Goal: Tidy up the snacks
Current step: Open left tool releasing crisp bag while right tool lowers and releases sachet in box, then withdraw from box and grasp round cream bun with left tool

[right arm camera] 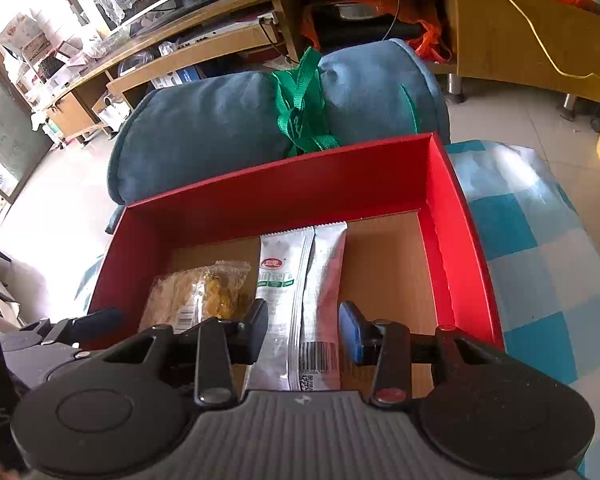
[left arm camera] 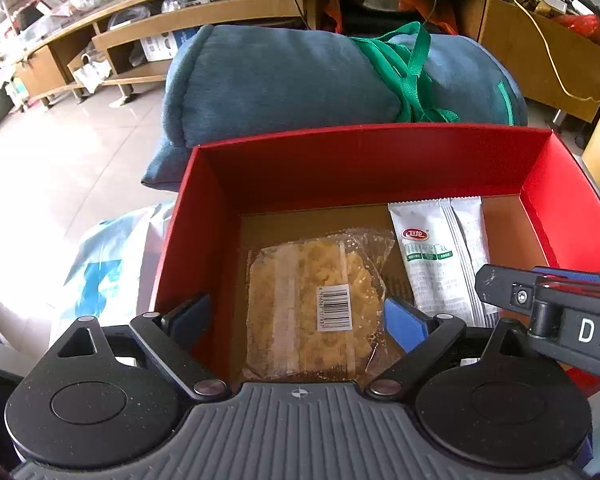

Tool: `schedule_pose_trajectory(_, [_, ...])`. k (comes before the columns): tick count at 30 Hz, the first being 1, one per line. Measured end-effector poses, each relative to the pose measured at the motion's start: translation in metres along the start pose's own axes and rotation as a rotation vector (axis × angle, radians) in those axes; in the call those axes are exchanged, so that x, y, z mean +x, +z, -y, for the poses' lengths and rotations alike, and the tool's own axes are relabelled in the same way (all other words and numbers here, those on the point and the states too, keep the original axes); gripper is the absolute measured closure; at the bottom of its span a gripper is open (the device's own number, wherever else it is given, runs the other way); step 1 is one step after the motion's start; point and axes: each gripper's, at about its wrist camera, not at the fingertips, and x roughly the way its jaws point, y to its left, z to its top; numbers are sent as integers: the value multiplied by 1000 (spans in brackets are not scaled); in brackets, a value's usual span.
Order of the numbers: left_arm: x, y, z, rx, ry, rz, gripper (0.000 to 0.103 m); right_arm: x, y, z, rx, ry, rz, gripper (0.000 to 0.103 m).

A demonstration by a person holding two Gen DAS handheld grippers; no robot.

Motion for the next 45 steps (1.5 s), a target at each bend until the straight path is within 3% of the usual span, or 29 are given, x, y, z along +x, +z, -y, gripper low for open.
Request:
schedule_pose_trajectory(14, [-32,0,-7,6,7,86,7,-30,-4,-11,-40,-21,74,64])
schedule_pose_trajectory(26, [-61,-14,-17,8,-35,123,7,-64,-19,-22,-69,-9,113,62])
schedule_pose_trajectory(38, [-80,-54,-34,23,-84,74,7,-81,-58,-28,-100,6,68,59])
schedule_pose_trajectory(45, [-81,-74,-58,-72,-152,3,6,-71,-85,-32,-138,-42,-12,59])
